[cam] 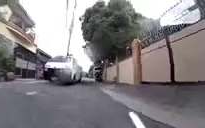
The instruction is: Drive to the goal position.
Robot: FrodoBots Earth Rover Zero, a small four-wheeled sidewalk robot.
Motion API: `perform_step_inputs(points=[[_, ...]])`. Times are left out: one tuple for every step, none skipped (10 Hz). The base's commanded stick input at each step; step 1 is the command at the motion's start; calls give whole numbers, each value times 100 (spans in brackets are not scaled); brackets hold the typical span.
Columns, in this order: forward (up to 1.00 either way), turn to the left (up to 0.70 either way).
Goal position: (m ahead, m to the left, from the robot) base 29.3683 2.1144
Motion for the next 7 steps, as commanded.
perform_step_inputs(points=[[85, -5], [85, -7], [85, -8], [85, -10], [85, -12], [85, -12], [85, -6]])
